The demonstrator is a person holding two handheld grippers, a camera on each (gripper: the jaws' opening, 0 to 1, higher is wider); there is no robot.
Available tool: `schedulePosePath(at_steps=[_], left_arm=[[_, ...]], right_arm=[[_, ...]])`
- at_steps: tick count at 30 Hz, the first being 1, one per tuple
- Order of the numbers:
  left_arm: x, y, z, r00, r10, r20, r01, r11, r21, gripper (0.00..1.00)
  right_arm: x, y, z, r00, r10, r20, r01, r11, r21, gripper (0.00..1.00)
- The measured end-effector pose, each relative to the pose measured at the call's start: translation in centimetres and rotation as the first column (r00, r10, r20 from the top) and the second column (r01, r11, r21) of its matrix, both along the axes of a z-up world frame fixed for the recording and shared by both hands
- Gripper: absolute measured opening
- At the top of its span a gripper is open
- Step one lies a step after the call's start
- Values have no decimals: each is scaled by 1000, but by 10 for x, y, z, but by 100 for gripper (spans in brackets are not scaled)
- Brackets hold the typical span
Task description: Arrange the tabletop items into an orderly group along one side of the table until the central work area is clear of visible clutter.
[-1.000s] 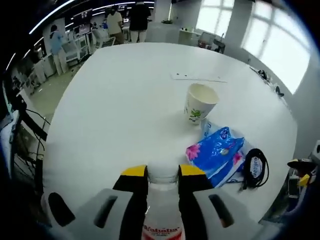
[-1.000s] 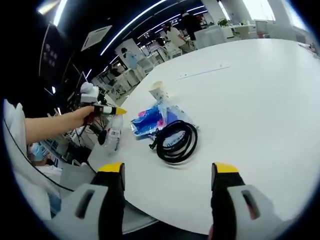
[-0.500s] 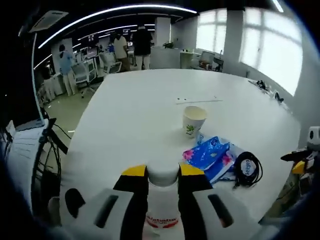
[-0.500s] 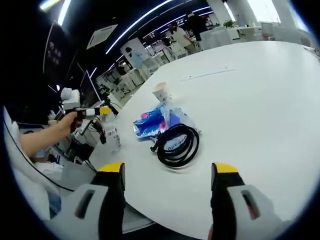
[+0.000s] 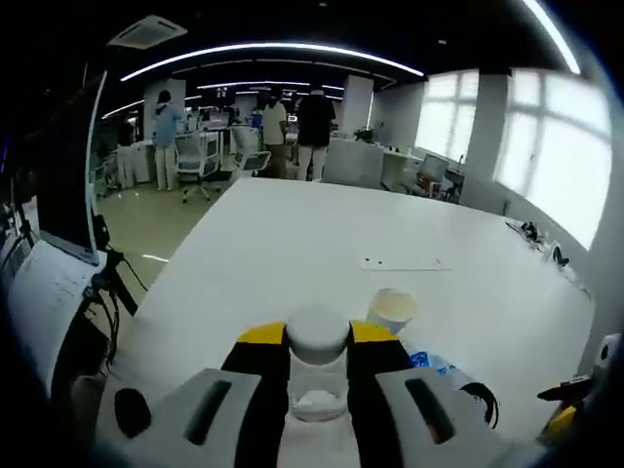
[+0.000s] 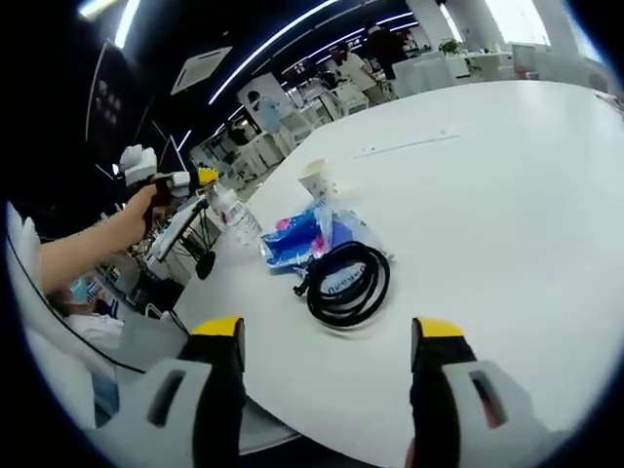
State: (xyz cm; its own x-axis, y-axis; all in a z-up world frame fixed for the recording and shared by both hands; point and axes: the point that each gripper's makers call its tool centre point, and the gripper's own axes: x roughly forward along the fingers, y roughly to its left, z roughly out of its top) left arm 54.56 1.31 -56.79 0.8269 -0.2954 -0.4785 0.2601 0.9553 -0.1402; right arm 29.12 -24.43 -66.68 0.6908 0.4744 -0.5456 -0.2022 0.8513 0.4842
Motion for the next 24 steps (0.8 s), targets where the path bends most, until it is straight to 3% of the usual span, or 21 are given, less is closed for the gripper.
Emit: schedulePosePath(at_steps=[5, 10, 17, 24], left_arm=[[30, -16, 16, 999, 29, 26, -29, 999, -17, 19], [54, -31, 21, 998, 49, 30, -48, 998, -32, 19], [78, -44, 9, 998, 64, 13, -64, 998, 19, 19], [87, -53, -5, 998, 66, -12, -66, 997, 32, 19]], right_arm=[[-3, -2, -4, 1000, -11, -6, 11, 1000, 5, 68], [-9, -9, -8, 999, -36, -19, 37, 999, 5, 66], [-12, -19, -13, 997, -71, -33, 71, 997, 5, 66], [-9, -22, -11, 994, -101, -30, 102, 995, 11, 66]])
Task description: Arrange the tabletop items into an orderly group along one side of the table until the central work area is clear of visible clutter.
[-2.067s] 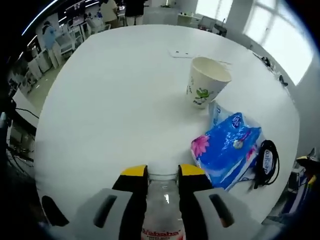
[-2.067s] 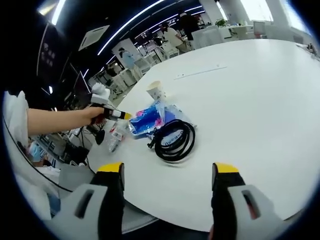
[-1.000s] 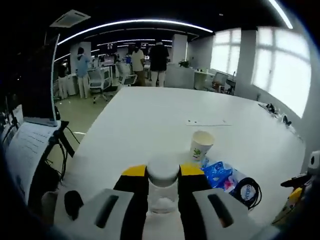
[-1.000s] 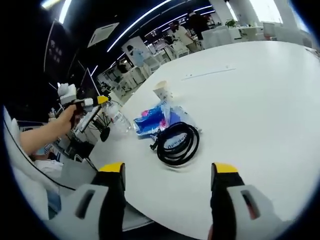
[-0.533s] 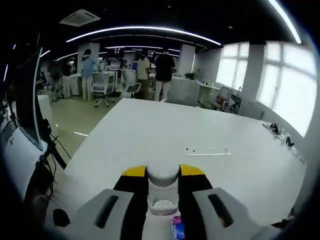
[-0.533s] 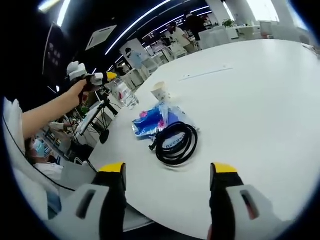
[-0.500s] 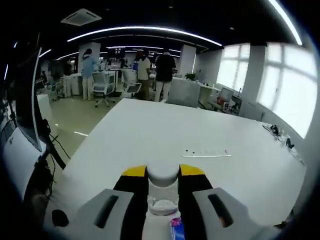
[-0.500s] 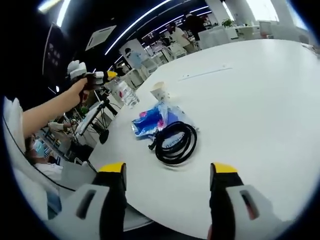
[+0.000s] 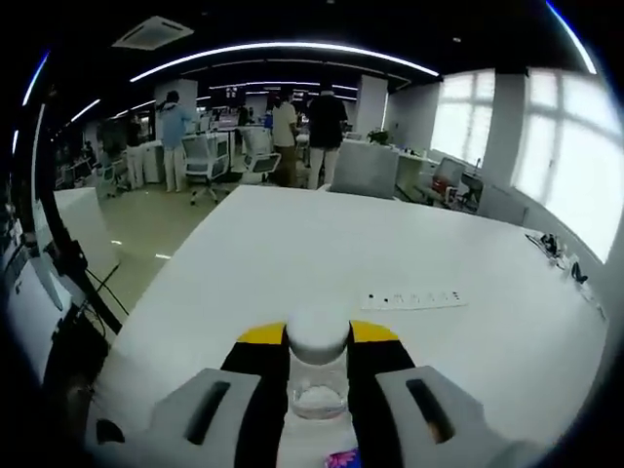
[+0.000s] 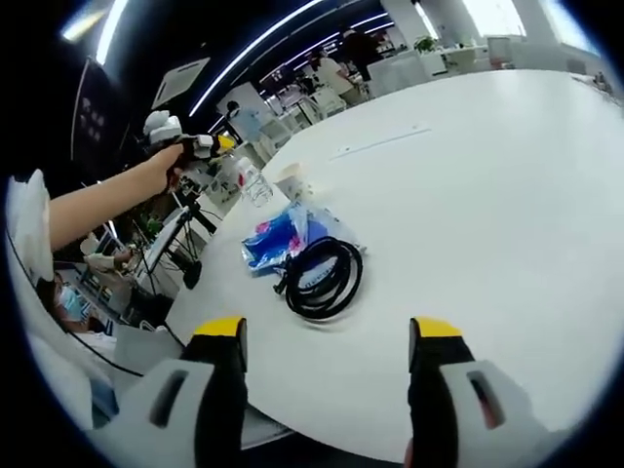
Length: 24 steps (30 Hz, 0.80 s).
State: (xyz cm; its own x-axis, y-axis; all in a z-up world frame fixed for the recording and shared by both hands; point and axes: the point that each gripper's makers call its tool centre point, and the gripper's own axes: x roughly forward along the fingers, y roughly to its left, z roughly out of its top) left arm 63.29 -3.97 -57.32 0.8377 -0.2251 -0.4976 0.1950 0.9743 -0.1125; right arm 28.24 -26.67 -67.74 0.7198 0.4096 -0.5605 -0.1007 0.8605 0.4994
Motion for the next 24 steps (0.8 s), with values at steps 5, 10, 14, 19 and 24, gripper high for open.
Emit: schedulePosePath(at_steps=[5, 10, 14, 19, 24], left_arm=[[3, 0, -8, 1000, -6, -13, 6, 1000, 17, 20], [4, -1, -18, 999, -8, -31, 8, 1000, 25, 20], [7, -2, -26, 999, -7, -42, 8, 999, 31, 20], [7, -5, -35, 998, -5, -58, 7, 1000, 27, 20], [4, -8, -42, 998, -17, -61, 19, 999, 39, 20]], right_arm=[[1, 1, -1, 1000, -7, -3, 7, 1000, 5, 66], [-1, 2, -5, 1000, -1, -16, 1, 1000, 4, 66], [-1, 2, -5, 1000, -4, -18, 4, 1000, 6, 66], [-1, 3, -8, 1000, -5, -26, 5, 1000, 9, 66], [0, 4, -10, 1000, -6, -29, 6, 1000, 16, 66]])
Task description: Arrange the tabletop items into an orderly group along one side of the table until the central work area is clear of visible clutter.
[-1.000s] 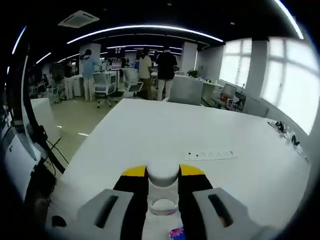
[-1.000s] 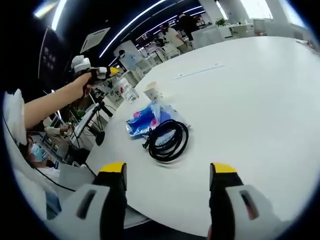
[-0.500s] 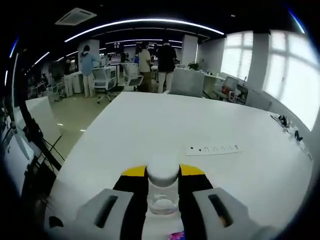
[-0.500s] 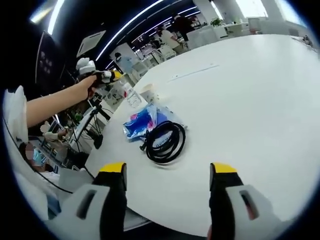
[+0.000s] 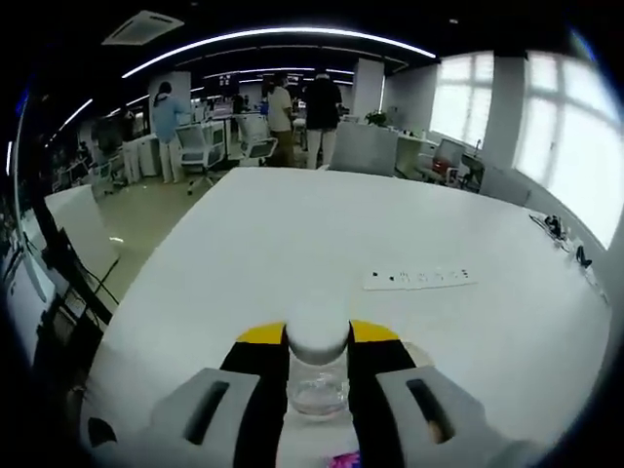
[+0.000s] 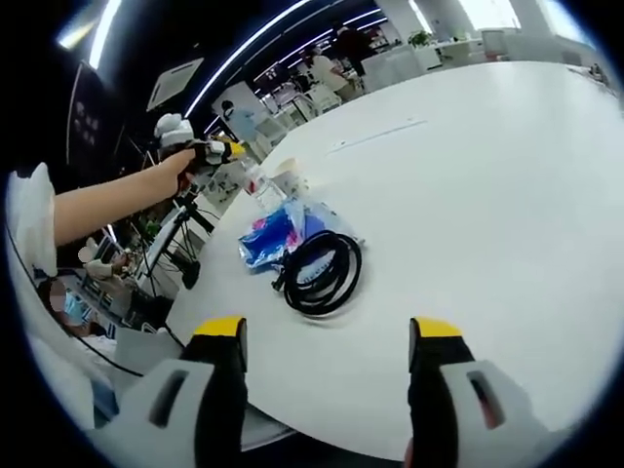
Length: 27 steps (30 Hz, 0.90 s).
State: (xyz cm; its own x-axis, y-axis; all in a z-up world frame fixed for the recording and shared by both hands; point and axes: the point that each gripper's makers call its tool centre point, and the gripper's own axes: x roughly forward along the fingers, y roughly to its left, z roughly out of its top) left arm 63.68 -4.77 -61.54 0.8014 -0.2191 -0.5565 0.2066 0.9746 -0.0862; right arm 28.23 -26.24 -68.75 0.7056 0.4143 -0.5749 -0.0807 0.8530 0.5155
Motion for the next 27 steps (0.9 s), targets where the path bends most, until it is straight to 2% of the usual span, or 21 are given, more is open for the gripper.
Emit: schedulePosePath(at_steps=[1, 5, 16, 24, 27], left_arm=[[0, -1, 1, 1000, 9, 7, -9, 1000, -11, 20], [1, -7, 1, 1000, -16, 22, 15, 1000, 12, 20], [-15, -9, 2, 996, -51, 74, 48, 998, 43, 21], [-24, -8, -3, 997, -51, 66, 47, 997, 60, 22], [-27, -5, -5, 998, -26, 57, 25, 999, 28, 24]], right_arm=[[0, 1, -1, 1000, 1, -2, -1, 1000, 2, 66], [0, 2, -3, 1000, 4, -6, -4, 1000, 4, 66], [-1, 2, -5, 1000, 18, -5, -18, 1000, 7, 66], [-6, 1, -6, 1000, 24, -5, -24, 1000, 7, 65], [-9, 0, -6, 1000, 25, -4, -25, 1000, 5, 65]])
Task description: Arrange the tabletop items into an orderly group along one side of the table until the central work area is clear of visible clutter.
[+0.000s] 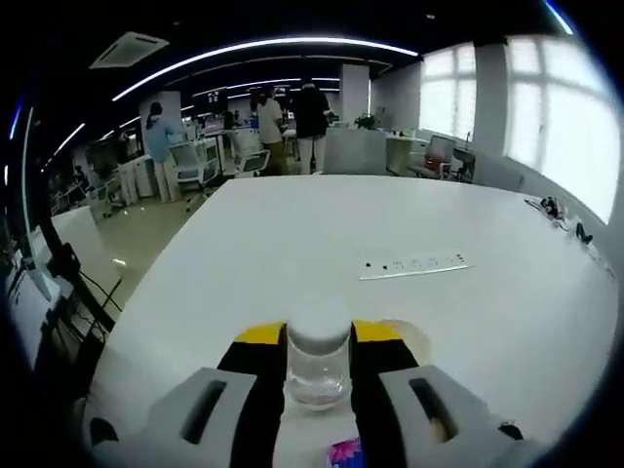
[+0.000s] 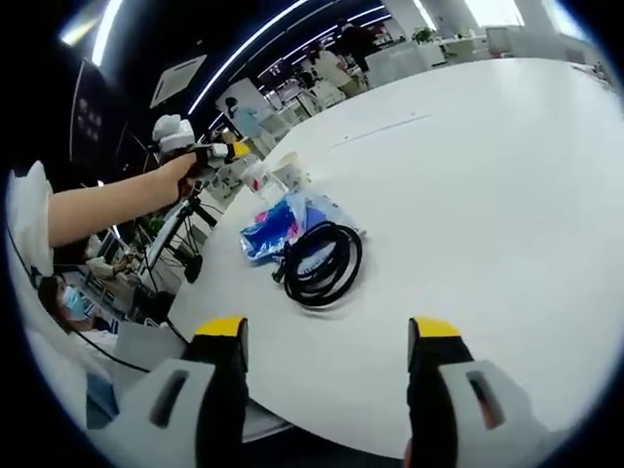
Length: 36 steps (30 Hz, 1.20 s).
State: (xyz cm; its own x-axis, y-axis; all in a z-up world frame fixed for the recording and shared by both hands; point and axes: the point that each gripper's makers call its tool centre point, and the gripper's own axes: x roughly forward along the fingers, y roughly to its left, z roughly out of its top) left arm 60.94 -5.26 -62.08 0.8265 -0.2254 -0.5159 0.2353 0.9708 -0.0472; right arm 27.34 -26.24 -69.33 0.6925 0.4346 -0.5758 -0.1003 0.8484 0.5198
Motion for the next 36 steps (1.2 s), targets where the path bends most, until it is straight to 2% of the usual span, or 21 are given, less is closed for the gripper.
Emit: schedulePosePath(at_steps=[2, 4, 5, 10, 12, 17, 20, 23, 25, 26, 28, 32, 36], left_arm=[[-4, 2, -4, 1000, -4, -14, 4, 1000, 3, 27], [-9, 2, -8, 1000, -13, -26, 13, 1000, 1, 35], [-14, 4, -8, 1000, -8, -29, 8, 1000, -21, 40], [-28, 6, -2, 1000, -4, 26, 6, 995, -96, 74], [-37, 7, 0, 1000, -8, 24, 11, 993, -118, 81], [-65, 7, 4, 1000, -19, 17, 22, 985, -170, 90], [-88, 7, 11, 1000, 10, 18, -4, 964, -265, 90], [-108, 9, 20, 999, 24, 43, -8, 946, -324, 87], [-123, 12, 20, 999, 25, 43, -9, 943, -333, 86], [-133, 13, 19, 999, 25, 41, -10, 944, -331, 85], [-151, 17, 16, 999, 23, 39, -9, 945, -328, 83], [-179, 25, 12, 1000, 10, 25, -1, 943, -334, 82], [-204, 38, 19, 1000, 3, 27, 6, 937, -350, 82]], right_arm=[[-2, -1, 1, 1000, -2, 3, 2, 1000, 0, 65], [-3, -2, 1, 1000, -5, 5, 5, 1000, 2, 66], [-3, -2, 1, 1000, -6, 6, 5, 1000, 4, 66], [-6, 0, 4, 1000, 19, 21, -19, 1000, 8, 66], [-7, 0, 7, 999, 28, 29, -28, 1000, 9, 67], [-10, -5, 13, 997, 63, 51, -64, 998, 13, 69], [-13, -9, 18, 993, 100, 67, -102, 994, 27, 70], [-14, -12, 22, 988, 131, 84, -137, 988, 70, 70], [-15, -14, 23, 983, 157, 90, -163, 984, 65, 71], [-17, -18, 21, 973, 207, 98, -209, 978, 13, 71], [-19, -23, 25, 968, 229, 104, -227, 973, -28, 71], [-22, -29, 41, 971, 188, 147, -189, 982, -6, 71], [-31, -27, 37, 973, 172, 155, -172, 985, -14, 71]])
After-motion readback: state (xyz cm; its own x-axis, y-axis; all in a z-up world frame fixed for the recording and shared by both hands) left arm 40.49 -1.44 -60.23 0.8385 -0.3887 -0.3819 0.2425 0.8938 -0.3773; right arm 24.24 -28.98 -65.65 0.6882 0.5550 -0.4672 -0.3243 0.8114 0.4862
